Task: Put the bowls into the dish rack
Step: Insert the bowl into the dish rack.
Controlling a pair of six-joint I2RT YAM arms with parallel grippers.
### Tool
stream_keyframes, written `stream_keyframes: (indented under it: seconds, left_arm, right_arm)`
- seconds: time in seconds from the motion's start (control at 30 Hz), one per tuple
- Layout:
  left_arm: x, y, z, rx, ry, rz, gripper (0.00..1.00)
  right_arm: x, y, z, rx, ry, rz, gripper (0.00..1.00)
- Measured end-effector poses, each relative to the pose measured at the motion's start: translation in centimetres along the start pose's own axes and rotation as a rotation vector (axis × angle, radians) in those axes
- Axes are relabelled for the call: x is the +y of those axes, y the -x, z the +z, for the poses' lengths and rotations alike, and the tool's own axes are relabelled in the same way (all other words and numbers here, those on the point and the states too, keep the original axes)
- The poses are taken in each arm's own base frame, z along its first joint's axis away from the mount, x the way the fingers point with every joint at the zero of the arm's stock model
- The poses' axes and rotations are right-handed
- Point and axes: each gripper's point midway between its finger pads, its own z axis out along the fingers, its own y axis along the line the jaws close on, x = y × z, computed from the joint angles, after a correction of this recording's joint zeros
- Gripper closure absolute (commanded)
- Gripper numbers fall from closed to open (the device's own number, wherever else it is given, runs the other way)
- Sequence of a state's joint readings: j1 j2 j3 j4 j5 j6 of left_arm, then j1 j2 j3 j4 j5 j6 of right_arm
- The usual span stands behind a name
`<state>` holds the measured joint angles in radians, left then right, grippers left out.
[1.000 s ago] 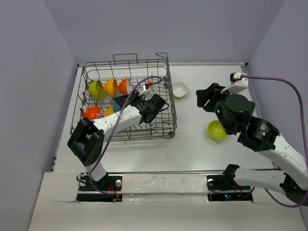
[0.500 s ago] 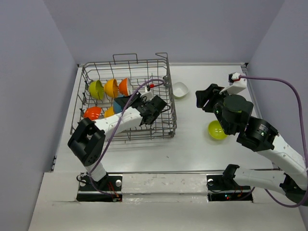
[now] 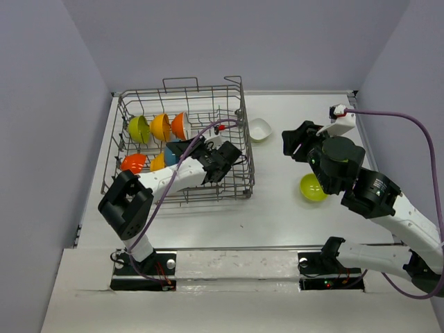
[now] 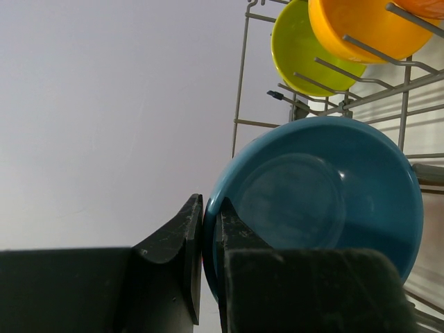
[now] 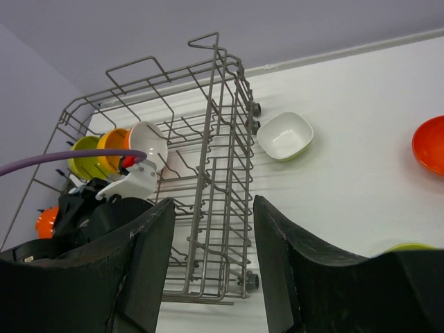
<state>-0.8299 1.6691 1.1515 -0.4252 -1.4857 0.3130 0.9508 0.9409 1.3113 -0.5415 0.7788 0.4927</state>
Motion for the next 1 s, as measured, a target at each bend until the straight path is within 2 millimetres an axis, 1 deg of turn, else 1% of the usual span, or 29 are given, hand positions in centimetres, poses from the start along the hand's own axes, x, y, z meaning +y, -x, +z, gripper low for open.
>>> stream_keyframes:
  seconds: [0.73, 0.9, 1.0]
  left_arm:
    - [0.0, 0.4, -0.8, -0.022, 0.01, 0.029, 1.0]
    - [-0.4, 0.9, -1.5, -0.048, -0.003, 0.03, 1.0]
    - [-0.5, 1.0, -1.5, -0.05, -0.003, 0.034, 1.0]
  right_arm:
    - [0.0, 0.0, 0.0, 0.0, 0.0, 0.0, 0.45]
    - [0.0, 0.1, 0.0, -0.001, 0.001, 0.001, 0.44]
    - [-0.1, 0.2, -0.2, -0.004, 0.003, 0.005, 0.44]
